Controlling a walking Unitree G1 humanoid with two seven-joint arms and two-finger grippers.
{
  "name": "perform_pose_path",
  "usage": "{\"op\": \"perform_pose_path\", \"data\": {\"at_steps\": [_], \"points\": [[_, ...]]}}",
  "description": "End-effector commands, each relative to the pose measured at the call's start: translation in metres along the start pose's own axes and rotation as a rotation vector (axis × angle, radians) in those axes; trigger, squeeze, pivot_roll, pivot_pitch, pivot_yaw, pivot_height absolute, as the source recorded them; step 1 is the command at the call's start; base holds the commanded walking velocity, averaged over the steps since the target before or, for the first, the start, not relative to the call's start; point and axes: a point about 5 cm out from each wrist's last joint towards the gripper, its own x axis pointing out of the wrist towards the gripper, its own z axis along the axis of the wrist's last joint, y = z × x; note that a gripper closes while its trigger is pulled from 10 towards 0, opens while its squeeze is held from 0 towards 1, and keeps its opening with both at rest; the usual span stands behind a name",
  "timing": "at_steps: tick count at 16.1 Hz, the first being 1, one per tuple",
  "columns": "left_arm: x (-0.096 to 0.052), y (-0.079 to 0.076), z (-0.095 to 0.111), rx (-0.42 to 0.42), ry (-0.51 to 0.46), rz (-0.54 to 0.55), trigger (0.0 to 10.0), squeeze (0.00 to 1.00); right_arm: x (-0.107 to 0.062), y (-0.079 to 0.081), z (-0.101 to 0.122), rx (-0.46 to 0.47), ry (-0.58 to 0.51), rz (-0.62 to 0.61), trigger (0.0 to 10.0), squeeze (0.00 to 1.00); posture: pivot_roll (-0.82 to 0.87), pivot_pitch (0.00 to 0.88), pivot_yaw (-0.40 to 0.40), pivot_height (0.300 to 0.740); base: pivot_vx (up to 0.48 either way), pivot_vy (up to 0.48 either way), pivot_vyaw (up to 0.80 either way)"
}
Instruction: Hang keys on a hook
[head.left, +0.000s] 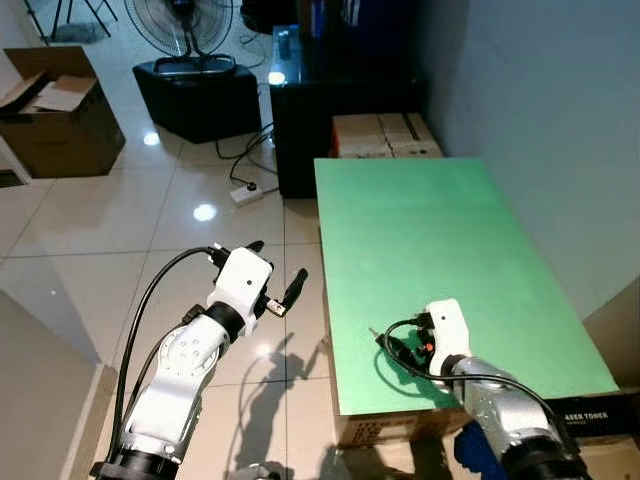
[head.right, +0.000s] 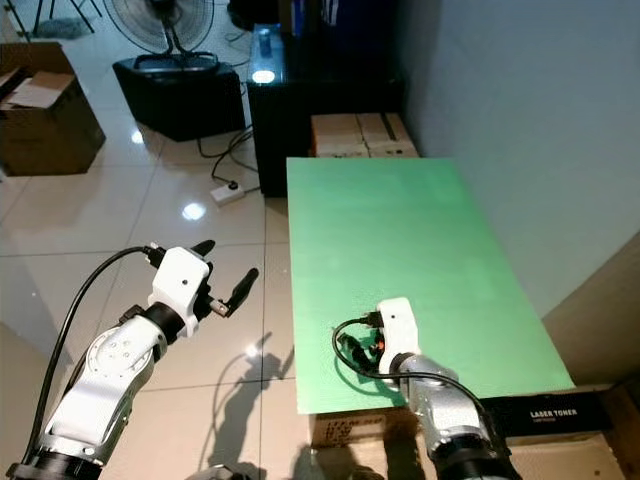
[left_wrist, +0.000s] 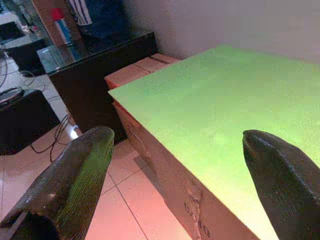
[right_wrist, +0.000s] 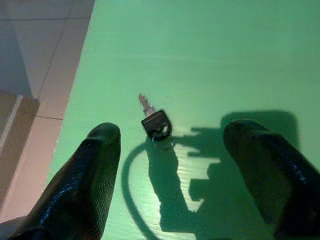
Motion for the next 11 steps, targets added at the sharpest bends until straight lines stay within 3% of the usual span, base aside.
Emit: {"op": "perform_pose_path", "data": {"at_steps": [1,6,11], "points": [[0.002,-0.001,0.006,0.010,-0.014,-0.015,10.0,0.00,0.003,-0.001,0.004,0.020,-0.006,0.009,10.0,1.00,-0.08,0.076,0.031,0.740,0.000,0.000,0.00],[0.000,-0.005,0.001,0.003,0.022,-0.039,10.0,0.00,0.014,0.003,0.007,-0.078,0.004,0.022,10.0,1.00,-0.08,0.071,0.024,0.740,0.000,0.000,0.00],[-0.001,-0.006,0.002,0.003,0.020,-0.035,10.0,0.00,0.020,0.005,0.016,-0.103,-0.010,0.039,10.0,1.00,-0.08,0.079,0.020,0.740,0.000,0.000,0.00]]}}
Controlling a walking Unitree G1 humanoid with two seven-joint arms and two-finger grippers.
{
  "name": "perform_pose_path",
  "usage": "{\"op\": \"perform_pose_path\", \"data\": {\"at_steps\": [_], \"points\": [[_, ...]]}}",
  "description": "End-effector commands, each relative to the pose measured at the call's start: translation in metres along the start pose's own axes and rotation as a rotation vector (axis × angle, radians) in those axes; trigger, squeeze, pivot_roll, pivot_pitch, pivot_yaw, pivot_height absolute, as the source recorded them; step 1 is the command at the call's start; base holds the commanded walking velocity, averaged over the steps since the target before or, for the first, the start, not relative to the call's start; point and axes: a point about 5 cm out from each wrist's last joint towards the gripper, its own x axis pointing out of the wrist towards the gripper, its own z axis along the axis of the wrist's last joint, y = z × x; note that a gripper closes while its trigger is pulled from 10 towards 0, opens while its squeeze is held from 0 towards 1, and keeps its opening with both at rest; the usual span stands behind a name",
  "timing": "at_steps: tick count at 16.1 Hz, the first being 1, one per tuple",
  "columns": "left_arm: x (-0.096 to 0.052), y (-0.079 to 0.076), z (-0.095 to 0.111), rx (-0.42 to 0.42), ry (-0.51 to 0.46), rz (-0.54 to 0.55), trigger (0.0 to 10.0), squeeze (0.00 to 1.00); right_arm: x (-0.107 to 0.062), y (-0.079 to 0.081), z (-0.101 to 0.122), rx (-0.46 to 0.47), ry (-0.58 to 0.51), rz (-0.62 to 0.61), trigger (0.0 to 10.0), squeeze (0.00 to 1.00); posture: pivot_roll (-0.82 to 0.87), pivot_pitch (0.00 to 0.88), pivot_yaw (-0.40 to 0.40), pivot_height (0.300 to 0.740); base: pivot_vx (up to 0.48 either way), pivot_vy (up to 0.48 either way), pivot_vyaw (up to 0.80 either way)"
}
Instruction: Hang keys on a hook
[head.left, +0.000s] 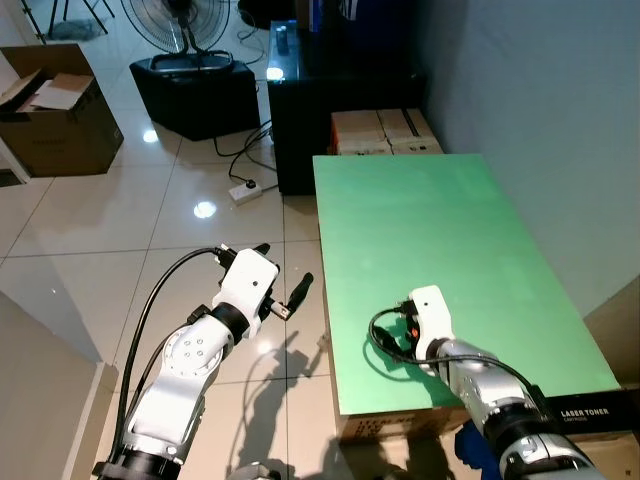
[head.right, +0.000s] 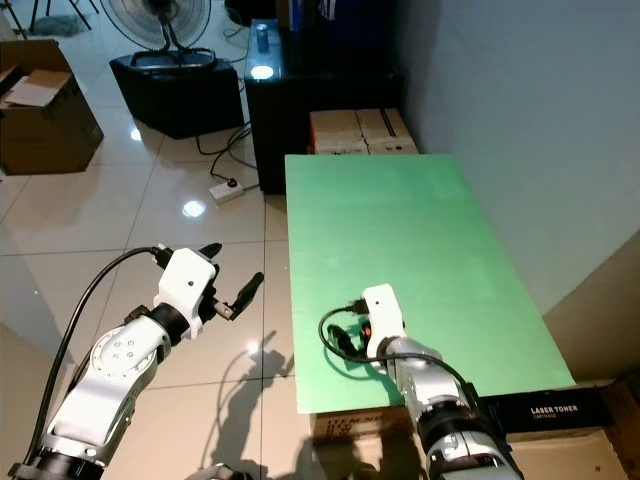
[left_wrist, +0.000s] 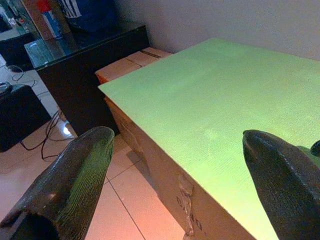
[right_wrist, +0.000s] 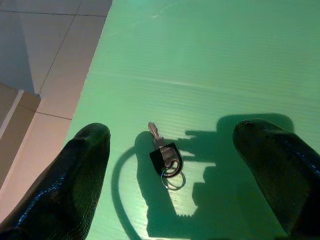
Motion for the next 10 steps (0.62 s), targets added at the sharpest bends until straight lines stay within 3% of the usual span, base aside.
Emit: {"op": "perform_pose_path", "data": {"at_steps": [1,2,3,4,10], "points": [[-0.002,-0.001,0.001,0.007,0.004,-0.006,10.0,0.00,0.001,0.001,-0.002,-0.018,0.009,0.008,10.0,1.00,-0.08,0.080,0.020,0.740,0.000,0.000,0.00],[-0.003,-0.001,0.001,0.009,0.005,-0.008,10.0,0.00,0.002,0.002,-0.001,-0.023,0.010,0.023,10.0,1.00,-0.07,0.091,0.023,0.740,0.000,0.000,0.00],[-0.004,-0.001,0.002,0.015,0.006,-0.012,10.0,0.00,0.004,0.004,-0.001,-0.015,0.009,0.045,10.0,0.59,-0.06,0.103,0.025,0.740,0.000,0.000,0.00],[-0.005,0.000,0.003,0.022,0.006,-0.017,10.0,0.00,0.005,0.003,0.001,-0.007,0.008,0.051,10.0,0.00,-0.05,0.114,0.026,0.740,0.000,0.000,0.00],[-0.013,0.000,0.011,0.053,0.011,-0.048,10.0,0.00,0.006,-0.002,0.006,0.013,-0.006,0.053,10.0,0.00,0.00,0.168,0.051,0.740,0.000,0.000,0.00]]}}
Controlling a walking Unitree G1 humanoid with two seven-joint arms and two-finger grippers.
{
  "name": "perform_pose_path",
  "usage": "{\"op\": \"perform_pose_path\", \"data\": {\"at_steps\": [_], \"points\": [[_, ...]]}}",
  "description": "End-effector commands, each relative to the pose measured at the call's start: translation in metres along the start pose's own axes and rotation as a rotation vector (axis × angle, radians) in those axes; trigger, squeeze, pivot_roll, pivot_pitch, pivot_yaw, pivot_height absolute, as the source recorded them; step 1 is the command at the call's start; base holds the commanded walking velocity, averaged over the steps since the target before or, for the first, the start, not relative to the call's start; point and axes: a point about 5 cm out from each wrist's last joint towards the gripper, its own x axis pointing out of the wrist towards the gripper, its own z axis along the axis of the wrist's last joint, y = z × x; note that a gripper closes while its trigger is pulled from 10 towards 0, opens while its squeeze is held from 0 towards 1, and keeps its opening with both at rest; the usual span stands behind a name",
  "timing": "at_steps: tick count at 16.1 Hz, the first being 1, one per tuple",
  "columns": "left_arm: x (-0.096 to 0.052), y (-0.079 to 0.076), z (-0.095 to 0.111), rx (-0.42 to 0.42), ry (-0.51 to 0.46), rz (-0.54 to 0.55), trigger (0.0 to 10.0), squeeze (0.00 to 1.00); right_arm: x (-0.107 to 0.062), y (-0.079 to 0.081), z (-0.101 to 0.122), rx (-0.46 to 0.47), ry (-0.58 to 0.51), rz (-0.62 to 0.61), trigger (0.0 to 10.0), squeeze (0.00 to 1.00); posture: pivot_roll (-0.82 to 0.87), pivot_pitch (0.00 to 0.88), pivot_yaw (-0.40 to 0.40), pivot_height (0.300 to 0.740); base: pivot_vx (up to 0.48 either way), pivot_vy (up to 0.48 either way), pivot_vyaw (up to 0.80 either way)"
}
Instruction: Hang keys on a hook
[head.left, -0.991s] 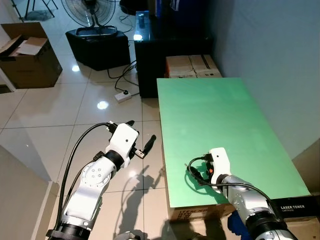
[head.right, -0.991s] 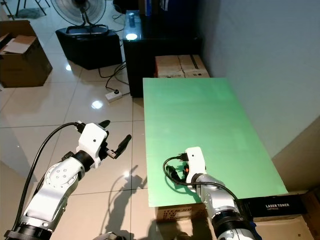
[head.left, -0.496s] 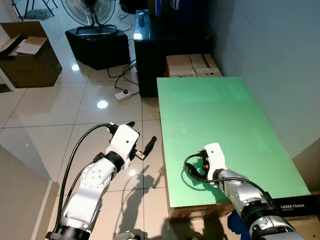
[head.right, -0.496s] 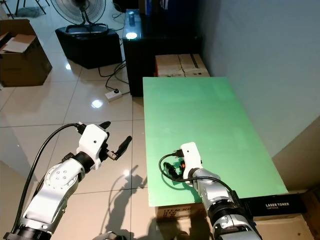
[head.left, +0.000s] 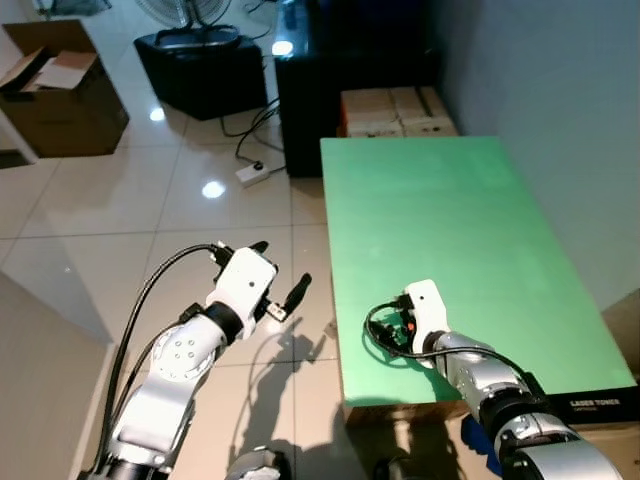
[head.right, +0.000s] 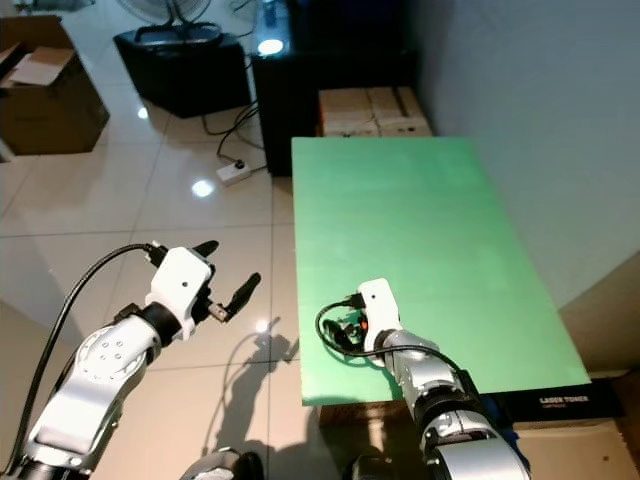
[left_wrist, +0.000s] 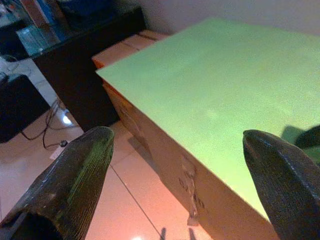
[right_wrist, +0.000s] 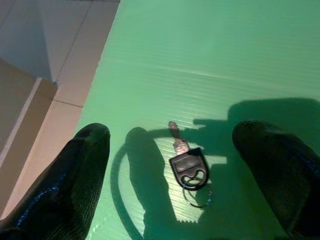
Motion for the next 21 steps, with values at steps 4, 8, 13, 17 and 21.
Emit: {"op": "perform_pose_path", "data": {"at_steps": [4,8,13,17,21], "points": [[-0.012,-0.011,-0.004,-0.073,0.072,-0.168,10.0,0.00,-0.001,-0.001,-0.007,0.032,0.030,0.050,10.0,0.00,0.01,0.172,0.056,0.740,0.000,0.000,0.00],[-0.018,-0.016,-0.002,-0.125,0.092,-0.265,10.0,0.00,-0.002,-0.004,-0.007,0.027,0.038,0.042,10.0,0.00,0.01,0.164,0.056,0.740,0.000,0.000,0.00],[-0.028,-0.019,0.004,-0.203,0.112,-0.404,10.0,0.00,-0.004,-0.008,-0.008,0.029,0.060,0.039,10.0,0.00,0.00,0.143,0.055,0.740,0.000,0.000,0.00],[-0.031,-0.018,0.006,-0.212,0.121,-0.420,10.0,0.00,-0.006,-0.010,-0.012,0.032,0.095,0.043,4.0,0.00,0.00,0.129,0.056,0.740,0.000,0.000,0.00],[-0.030,-0.015,0.008,-0.211,0.128,-0.417,10.0,0.00,-0.006,-0.011,-0.014,0.056,0.104,0.034,0.0,0.00,0.01,0.135,0.055,0.740,0.000,0.000,0.00]]}}
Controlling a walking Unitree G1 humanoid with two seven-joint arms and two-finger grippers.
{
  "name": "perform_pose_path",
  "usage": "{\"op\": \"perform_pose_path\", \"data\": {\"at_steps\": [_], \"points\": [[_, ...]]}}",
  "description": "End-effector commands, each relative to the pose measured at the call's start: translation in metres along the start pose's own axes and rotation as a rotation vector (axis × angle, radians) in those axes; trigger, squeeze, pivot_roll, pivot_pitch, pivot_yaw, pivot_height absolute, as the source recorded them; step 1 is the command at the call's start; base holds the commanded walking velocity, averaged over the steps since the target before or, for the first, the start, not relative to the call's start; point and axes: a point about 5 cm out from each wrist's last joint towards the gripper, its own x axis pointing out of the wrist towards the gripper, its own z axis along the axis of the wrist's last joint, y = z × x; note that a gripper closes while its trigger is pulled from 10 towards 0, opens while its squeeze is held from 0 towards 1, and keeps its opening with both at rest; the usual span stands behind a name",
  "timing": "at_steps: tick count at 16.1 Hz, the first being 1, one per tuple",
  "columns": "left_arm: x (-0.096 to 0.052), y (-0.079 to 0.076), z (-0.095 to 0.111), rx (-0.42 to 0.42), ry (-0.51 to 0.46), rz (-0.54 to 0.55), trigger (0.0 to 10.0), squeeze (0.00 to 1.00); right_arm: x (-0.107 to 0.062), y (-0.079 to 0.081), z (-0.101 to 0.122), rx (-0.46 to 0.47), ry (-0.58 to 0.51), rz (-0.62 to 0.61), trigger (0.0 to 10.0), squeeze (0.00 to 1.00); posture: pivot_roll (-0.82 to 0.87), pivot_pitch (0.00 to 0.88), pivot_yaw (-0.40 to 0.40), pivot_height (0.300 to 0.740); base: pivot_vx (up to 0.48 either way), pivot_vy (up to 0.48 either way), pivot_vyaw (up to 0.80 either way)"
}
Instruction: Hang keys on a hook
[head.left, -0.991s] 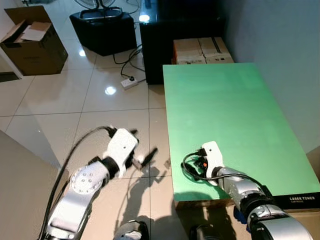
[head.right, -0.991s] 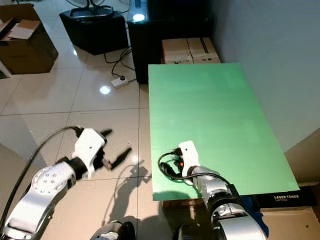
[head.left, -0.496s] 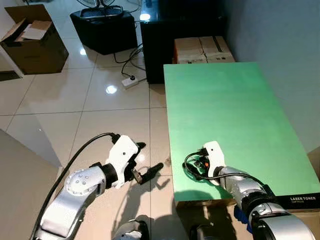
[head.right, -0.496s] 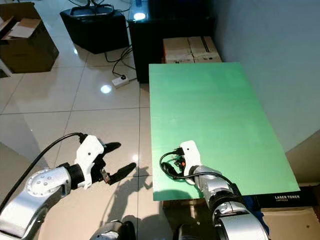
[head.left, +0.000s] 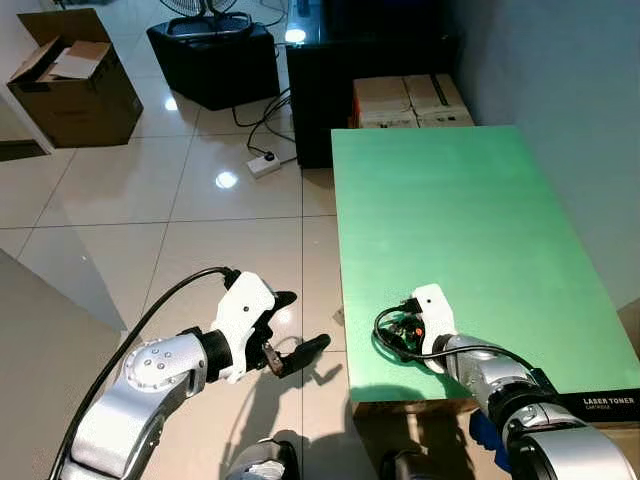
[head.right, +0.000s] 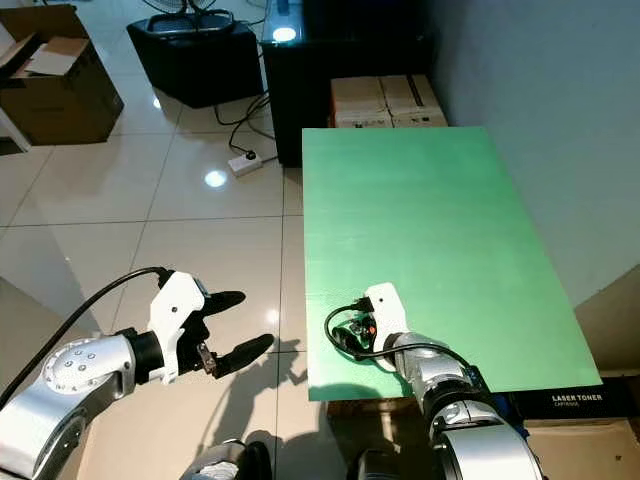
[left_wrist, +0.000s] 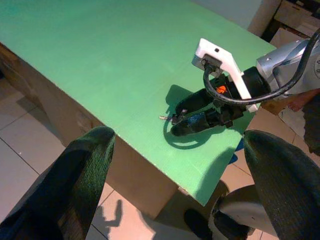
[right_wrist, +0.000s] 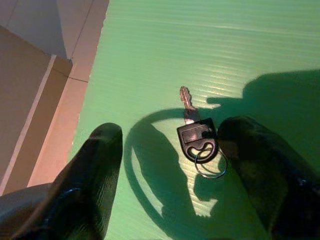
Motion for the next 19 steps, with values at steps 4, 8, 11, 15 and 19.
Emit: {"op": "perform_pose_path", "data": {"at_steps": [4,8,11,15,19], "points": [[-0.004,0.001,0.003,0.012,0.000,0.008,10.0,0.00,0.000,0.001,-0.007,0.048,0.018,-0.005,0.0,0.00,0.01,0.136,0.061,0.740,0.000,0.000,0.00],[-0.002,0.004,0.005,0.025,-0.005,0.017,10.0,0.00,-0.001,-0.002,-0.008,0.066,0.011,-0.018,0.0,0.00,0.01,0.138,0.064,0.740,0.000,0.000,0.00],[-0.001,0.005,0.006,0.034,-0.008,0.025,10.0,0.00,-0.002,-0.004,-0.008,0.074,0.003,-0.031,0.0,0.00,0.02,0.137,0.062,0.740,0.000,0.000,0.00],[0.001,0.006,0.007,0.038,-0.017,0.035,10.0,0.00,-0.002,-0.005,-0.003,0.090,-0.044,-0.056,0.0,0.00,0.01,0.128,0.060,0.740,0.000,0.000,0.00],[0.005,0.007,0.008,0.050,-0.048,0.062,10.0,0.00,-0.011,-0.023,0.007,0.151,-0.164,-0.162,0.0,0.00,-0.01,0.097,0.059,0.740,0.000,0.000,0.00]]}}
